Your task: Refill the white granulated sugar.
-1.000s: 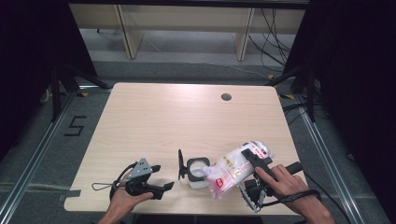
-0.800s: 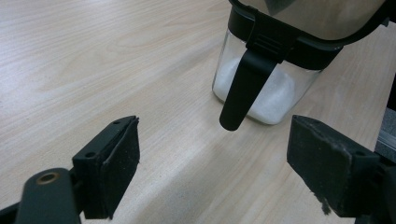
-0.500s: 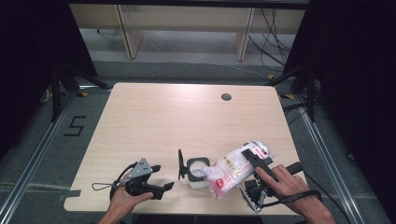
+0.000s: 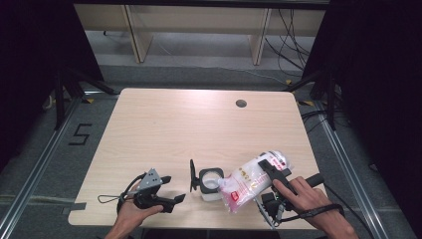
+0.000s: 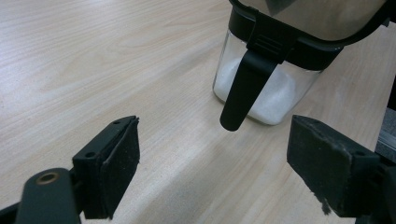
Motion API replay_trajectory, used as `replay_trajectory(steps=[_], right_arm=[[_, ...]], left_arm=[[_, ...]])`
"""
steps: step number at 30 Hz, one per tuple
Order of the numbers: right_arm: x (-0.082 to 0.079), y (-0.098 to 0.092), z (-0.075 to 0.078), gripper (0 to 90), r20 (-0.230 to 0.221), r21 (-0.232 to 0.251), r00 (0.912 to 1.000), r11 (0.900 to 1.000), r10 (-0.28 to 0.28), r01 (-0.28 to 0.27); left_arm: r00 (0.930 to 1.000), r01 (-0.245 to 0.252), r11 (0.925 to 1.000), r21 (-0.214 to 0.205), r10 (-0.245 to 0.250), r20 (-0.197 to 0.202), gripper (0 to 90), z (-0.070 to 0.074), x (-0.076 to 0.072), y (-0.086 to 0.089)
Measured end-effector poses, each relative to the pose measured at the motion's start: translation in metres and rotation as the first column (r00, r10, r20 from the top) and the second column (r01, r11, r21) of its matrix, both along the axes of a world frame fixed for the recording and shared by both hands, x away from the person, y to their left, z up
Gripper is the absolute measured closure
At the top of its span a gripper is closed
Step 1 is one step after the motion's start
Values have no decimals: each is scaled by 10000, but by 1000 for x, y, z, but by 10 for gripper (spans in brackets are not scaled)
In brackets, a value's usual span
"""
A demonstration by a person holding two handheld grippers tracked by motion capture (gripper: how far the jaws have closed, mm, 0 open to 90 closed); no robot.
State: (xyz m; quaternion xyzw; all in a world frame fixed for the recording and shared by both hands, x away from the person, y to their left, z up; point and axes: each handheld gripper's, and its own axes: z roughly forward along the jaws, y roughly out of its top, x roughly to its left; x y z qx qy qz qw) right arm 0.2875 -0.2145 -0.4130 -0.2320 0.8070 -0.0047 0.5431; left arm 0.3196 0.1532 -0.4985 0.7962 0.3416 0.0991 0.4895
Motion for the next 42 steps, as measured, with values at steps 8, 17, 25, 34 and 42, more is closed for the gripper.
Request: replay_trajectory(steps=[8,17,25,34,42], right_arm=[[-2,2,-1,425,-105,-94,9999,10000,-24,23],[-2,2,0,425,-77,-22,9999,10000,73,-73],[2,-2,1,425,-51,67,9998,9998,-193,193],[0,-4,-1,426,-208,180,9990,9990,-407,411],[0,-3,1,427,5,75,10000,9999,72,-72]], left_arm=[[10000,-19,10000,-5,19,26,167,0,0,0],[10000,-21,10000,-8,21,27,167,0,0,0],[10000,-21,10000,-21,21,1,167,0,0,0],[10000,-19,10000,-20,19,-9,167,0,0,0],[10000,-9,10000,-18,9,30,167,0,0,0]])
